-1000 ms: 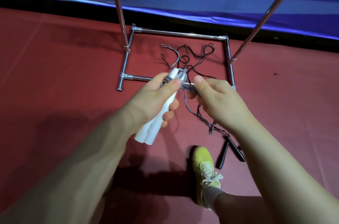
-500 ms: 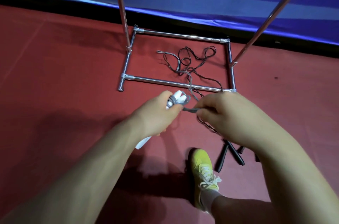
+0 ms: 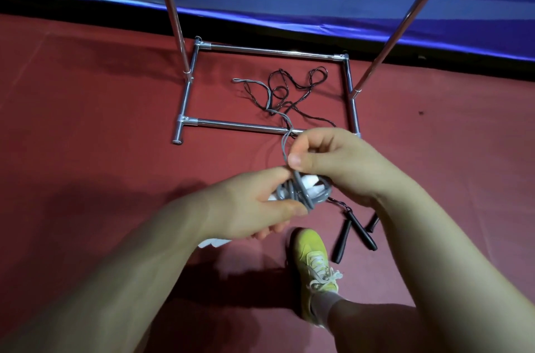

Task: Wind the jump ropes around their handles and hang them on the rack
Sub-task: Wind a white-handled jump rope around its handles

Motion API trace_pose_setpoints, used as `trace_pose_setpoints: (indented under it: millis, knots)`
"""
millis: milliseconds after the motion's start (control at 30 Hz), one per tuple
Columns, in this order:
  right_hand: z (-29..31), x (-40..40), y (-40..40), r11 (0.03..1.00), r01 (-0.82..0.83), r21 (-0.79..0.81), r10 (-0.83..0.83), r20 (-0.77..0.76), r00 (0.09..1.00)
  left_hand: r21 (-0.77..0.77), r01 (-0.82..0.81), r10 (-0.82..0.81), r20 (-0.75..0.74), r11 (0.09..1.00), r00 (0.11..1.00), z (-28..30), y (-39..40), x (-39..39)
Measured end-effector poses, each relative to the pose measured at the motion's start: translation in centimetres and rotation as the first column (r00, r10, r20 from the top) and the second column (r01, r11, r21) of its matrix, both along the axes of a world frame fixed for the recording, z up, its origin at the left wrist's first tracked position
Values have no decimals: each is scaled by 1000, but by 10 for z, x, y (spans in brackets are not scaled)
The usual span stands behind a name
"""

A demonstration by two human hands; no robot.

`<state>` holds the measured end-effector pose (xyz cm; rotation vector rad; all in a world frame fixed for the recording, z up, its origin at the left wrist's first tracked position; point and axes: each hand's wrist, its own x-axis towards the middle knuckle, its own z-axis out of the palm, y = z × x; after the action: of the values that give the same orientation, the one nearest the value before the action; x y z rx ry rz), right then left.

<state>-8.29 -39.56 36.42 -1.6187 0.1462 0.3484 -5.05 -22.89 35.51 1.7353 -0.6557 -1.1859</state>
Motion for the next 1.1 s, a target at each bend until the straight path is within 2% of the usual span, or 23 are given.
trace_pose_setpoints:
  millis: [67, 133, 233, 333, 400, 500, 667, 767, 867, 967, 1100]
  knots:
    - [-3, 2, -5, 987, 30, 160, -18, -75, 997, -103, -59, 44, -147, 993, 988, 3, 2, 0]
    - [-3, 3, -3, 971, 34, 238, -22, -50, 998, -163, -110, 68, -246, 980, 967, 3, 3, 2]
    - [-4, 7, 3, 973, 167, 157, -165, -21, 986, -203, -236, 159, -335, 950, 929, 2, 5, 7]
    - [-2, 9, 10, 990, 130, 48, -132, 28, 991, -215, -381, 281, -383, 899, 880, 1, 9, 16]
    - [0, 8, 15, 993, 88, -77, -81, 82, 993, -187, -404, 323, -351, 895, 879, 1, 11, 20]
    - [-2, 7, 20, 965, 112, -237, -85, 120, 989, -108, -392, 349, -286, 913, 892, -2, 12, 21]
    - [-5, 10, 27, 902, 166, -399, -158, 53, 986, -48, -390, 378, -162, 919, 911, -10, 9, 22]
    - [-6, 8, 31, 859, 112, -500, -114, 27, 993, -69, -409, 399, -128, 910, 908, -11, 9, 25]
    - [-6, 6, 36, 876, 74, -477, -76, 15, 997, -73, -415, 411, -66, 907, 909, -12, 11, 28]
    - [-5, 3, 39, 872, 37, -488, -65, -41, 997, -25, -354, 355, 34, 935, 934, -13, 9, 25]
    - [-5, 1, 36, 868, 51, -494, -104, -81, 991, 9, -321, 313, 192, 947, 930, -12, 7, 17]
